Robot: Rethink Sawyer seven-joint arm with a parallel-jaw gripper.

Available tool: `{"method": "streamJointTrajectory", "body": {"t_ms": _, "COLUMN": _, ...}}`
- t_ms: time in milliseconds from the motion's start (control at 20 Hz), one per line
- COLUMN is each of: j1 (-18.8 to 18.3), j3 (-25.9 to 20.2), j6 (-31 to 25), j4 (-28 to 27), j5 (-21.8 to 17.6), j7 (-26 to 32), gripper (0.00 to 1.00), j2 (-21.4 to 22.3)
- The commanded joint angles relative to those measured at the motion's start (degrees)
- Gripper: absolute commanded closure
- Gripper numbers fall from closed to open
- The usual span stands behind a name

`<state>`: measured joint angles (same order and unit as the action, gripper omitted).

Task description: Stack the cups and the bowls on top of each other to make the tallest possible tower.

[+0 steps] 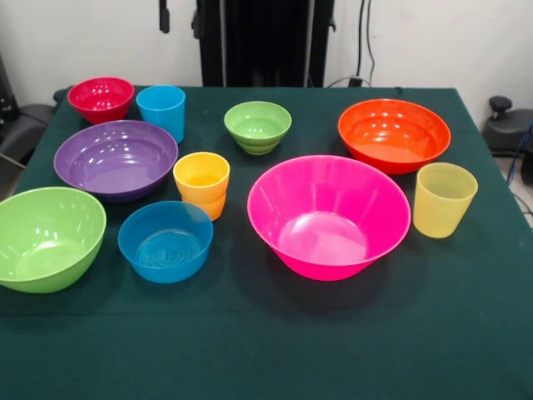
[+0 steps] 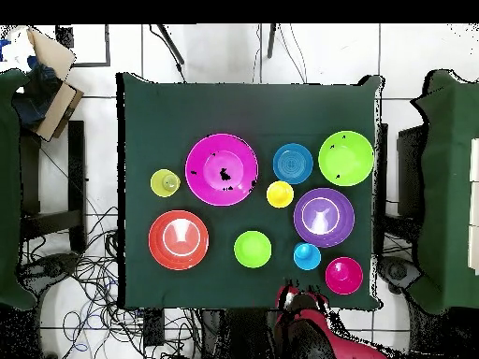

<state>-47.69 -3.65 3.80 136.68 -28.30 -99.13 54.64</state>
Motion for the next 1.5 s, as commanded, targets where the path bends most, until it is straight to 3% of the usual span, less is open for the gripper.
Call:
{"method": "streamJointTrajectory", "body": {"t_ms": 50, "j1": -0.8, "j3": -2.9, "j6": -4.6, "j4": 0.6, "j5": -5.1, "j7": -1.5, "gripper": 0.0, "j2": 1.9}}
{"method": "streamJointTrajectory", "body": {"t_ms": 100, "j1": -0.7, "j3": -3.2, "j6": -5.4, "j4": 1.2, "j5": -4.5, "j7": -1.5, "gripper": 0.0, "j2": 2.8}}
{"method": "streamJointTrajectory", "body": {"t_ms": 300, "j1": -1.6, "j3": -7.2, "j6": -14.3, "j4": 9.4, "j5": 3.7, "j7": 0.9, "gripper": 0.0, "j2": 17.9}}
{"method": "streamJointTrajectory", "body": {"t_ms": 450, "j1": 2.1, "j3": -4.5, "j6": -15.4, "j4": 9.4, "j5": 4.5, "j7": -1.1, "gripper": 0.0, "j2": 19.7}}
{"method": "streamJointTrajectory", "body": {"t_ms": 750, "j1": 6.6, "j3": -2.5, "j6": -10.1, "j4": 5.1, "j5": 1.3, "j7": -6.5, "gripper": 0.0, "j2": 10.1}}
{"method": "streamJointTrajectory", "body": {"t_ms": 1050, "j1": 14.4, "j3": 4.8, "j6": 2.4, "j4": -4.8, "j5": -0.6, "j7": -8.4, "gripper": 0.0, "j2": -7.9}}
{"method": "streamJointTrajectory", "body": {"t_ms": 1150, "j1": 16.1, "j3": 6.8, "j6": 5.5, "j4": -7.3, "j5": 0.4, "j7": -8.6, "gripper": 0.0, "j2": -11.7}}
{"method": "streamJointTrajectory", "body": {"t_ms": 1500, "j1": 19.2, "j3": 10.3, "j6": 10.7, "j4": -9.8, "j5": 1.4, "j7": -7.5, "gripper": 0.0, "j2": -17.5}}
